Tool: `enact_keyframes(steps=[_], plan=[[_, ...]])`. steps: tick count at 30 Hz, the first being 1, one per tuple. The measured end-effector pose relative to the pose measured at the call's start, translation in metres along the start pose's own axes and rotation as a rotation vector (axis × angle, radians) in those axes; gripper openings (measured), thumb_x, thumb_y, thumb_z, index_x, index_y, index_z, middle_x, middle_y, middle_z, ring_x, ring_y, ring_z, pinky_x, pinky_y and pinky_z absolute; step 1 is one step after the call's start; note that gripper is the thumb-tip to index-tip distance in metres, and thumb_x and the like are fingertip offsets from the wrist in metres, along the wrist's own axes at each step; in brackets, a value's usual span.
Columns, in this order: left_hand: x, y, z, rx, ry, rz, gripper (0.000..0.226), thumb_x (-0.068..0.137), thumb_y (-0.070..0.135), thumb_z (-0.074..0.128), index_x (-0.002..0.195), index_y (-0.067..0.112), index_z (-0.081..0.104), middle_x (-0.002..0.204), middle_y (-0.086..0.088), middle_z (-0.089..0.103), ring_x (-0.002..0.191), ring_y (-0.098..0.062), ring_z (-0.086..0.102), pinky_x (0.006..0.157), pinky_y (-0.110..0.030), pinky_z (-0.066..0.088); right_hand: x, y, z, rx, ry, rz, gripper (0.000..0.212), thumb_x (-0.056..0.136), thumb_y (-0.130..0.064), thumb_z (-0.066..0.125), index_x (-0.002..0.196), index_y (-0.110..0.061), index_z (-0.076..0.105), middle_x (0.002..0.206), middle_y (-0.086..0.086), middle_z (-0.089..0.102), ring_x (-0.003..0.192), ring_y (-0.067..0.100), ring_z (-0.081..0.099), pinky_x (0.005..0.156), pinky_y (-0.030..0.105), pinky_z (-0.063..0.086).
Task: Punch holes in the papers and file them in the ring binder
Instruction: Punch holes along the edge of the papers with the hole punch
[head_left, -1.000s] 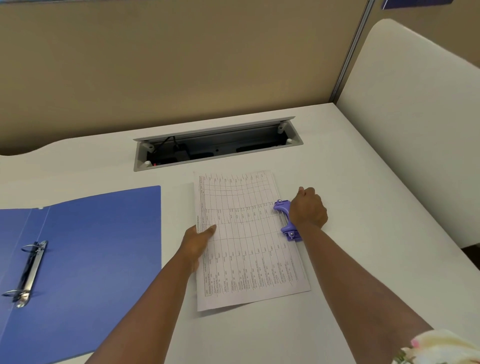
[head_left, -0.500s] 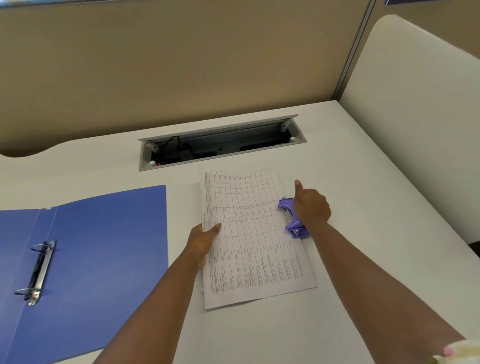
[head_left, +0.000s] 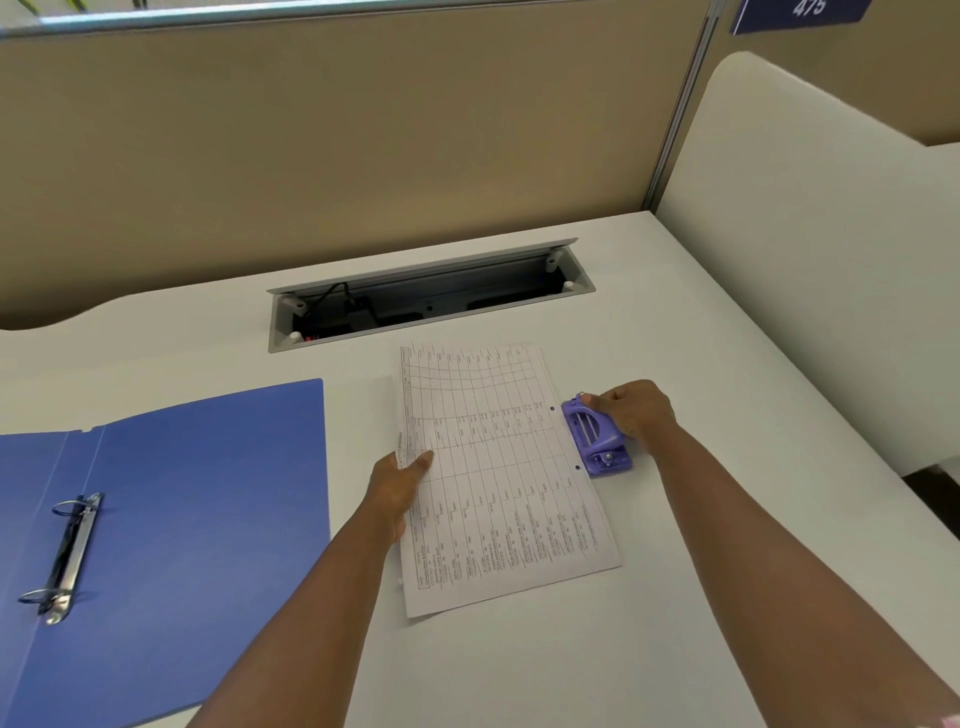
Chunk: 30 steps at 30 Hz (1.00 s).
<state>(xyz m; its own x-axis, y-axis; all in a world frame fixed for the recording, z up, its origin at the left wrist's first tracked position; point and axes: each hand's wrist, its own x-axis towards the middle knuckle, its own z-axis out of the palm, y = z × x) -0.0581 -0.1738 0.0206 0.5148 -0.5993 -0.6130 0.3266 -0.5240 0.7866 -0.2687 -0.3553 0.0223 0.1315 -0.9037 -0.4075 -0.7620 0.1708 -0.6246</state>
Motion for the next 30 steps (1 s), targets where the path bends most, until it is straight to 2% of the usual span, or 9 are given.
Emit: enact_keyframes(steps=[13, 15, 17, 19, 22, 24, 26, 28, 30], plan=[[0.002, -0.002, -0.002, -0.022, -0.027, 0.014, 0.043, 0.093, 0.018, 0.052, 0.134, 0.005, 0.045, 0.135, -0.017, 0.053, 0.123, -0.035, 0.050, 0.103, -0.048, 0.039, -0.004, 0.019, -0.034, -0.064, 0.125, 0.083, 0.048, 0.082, -0.043, 0.063, 0.052, -0.011, 0.045, 0.057, 0.006, 0.049, 0.056, 0.023, 0.044, 0.052, 0.028, 0.032], [0.001, -0.003, -0.004, -0.023, -0.035, 0.009, 0.044, 0.093, 0.020, 0.052, 0.134, 0.005, 0.045, 0.135, -0.016, 0.053, 0.123, -0.036, 0.050, 0.103, -0.049, 0.038, -0.010, 0.016, -0.033, -0.126, 0.248, 0.093, 0.037, 0.081, -0.045, 0.063, 0.068, -0.010, 0.061, 0.077, 0.010, 0.061, 0.075, 0.029, 0.056, 0.064, 0.030, 0.042], [-0.001, -0.003, -0.005, -0.015, -0.056, 0.006, 0.045, 0.093, 0.022, 0.052, 0.134, 0.007, 0.045, 0.135, -0.016, 0.053, 0.122, -0.036, 0.050, 0.103, -0.051, 0.039, -0.022, 0.009, -0.027, -0.112, 0.505, -0.009, 0.032, 0.082, -0.039, 0.064, 0.092, -0.009, 0.069, 0.101, 0.014, 0.064, 0.098, 0.033, 0.056, 0.075, 0.036, 0.045], [-0.004, -0.002, -0.007, -0.011, -0.073, 0.010, 0.046, 0.093, 0.024, 0.052, 0.135, 0.008, 0.045, 0.133, -0.015, 0.054, 0.121, -0.036, 0.051, 0.103, -0.053, 0.040, -0.041, -0.002, -0.017, 0.001, 0.580, -0.168, 0.025, 0.085, -0.028, 0.063, 0.094, -0.006, 0.070, 0.102, 0.015, 0.065, 0.098, 0.032, 0.058, 0.072, 0.029, 0.040], [-0.009, -0.003, -0.013, -0.048, -0.092, 0.026, 0.045, 0.093, 0.026, 0.052, 0.134, 0.010, 0.047, 0.131, -0.014, 0.057, 0.119, -0.036, 0.053, 0.102, -0.055, 0.041, -0.056, -0.010, 0.007, 0.121, 0.270, -0.215, 0.027, 0.090, -0.023, 0.055, 0.083, -0.002, 0.070, 0.086, 0.016, 0.070, 0.087, 0.031, 0.062, 0.069, 0.027, 0.040], [-0.012, -0.005, -0.017, -0.077, -0.097, 0.030, 0.041, 0.094, 0.025, 0.050, 0.132, 0.012, 0.049, 0.128, -0.014, 0.059, 0.116, -0.036, 0.056, 0.098, -0.056, 0.043, -0.061, -0.010, 0.023, 0.147, 0.054, -0.133, 0.040, 0.093, -0.030, 0.049, 0.061, -0.006, 0.055, 0.066, 0.014, 0.057, 0.073, 0.028, 0.054, 0.066, 0.030, 0.038], [-0.016, -0.007, -0.020, -0.086, -0.077, 0.035, 0.041, 0.094, 0.025, 0.050, 0.132, 0.011, 0.050, 0.128, -0.015, 0.059, 0.115, -0.037, 0.056, 0.099, -0.057, 0.043, -0.066, -0.010, 0.034, 0.248, -0.042, -0.021, 0.039, 0.091, -0.033, 0.051, 0.058, -0.012, 0.049, 0.069, 0.012, 0.051, 0.072, 0.024, 0.048, 0.069, 0.033, 0.037], [-0.019, -0.009, -0.024, -0.089, -0.056, 0.032, 0.043, 0.093, 0.024, 0.051, 0.133, 0.010, 0.048, 0.130, -0.016, 0.058, 0.117, -0.037, 0.055, 0.100, -0.058, 0.041, -0.070, -0.008, 0.041, 0.337, -0.053, 0.021, 0.023, 0.086, -0.028, 0.061, 0.080, -0.007, 0.070, 0.082, 0.015, 0.064, 0.081, 0.028, 0.058, 0.076, 0.035, 0.045], [-0.020, -0.009, -0.028, -0.085, -0.042, 0.029, 0.045, 0.093, 0.024, 0.052, 0.135, 0.009, 0.047, 0.132, -0.016, 0.056, 0.119, -0.037, 0.053, 0.101, -0.057, 0.040, -0.075, -0.005, 0.044, 0.363, -0.033, 0.043, 0.027, 0.082, -0.020, 0.067, 0.102, -0.002, 0.071, 0.097, 0.017, 0.071, 0.094, 0.032, 0.065, 0.090, 0.040, 0.052]])
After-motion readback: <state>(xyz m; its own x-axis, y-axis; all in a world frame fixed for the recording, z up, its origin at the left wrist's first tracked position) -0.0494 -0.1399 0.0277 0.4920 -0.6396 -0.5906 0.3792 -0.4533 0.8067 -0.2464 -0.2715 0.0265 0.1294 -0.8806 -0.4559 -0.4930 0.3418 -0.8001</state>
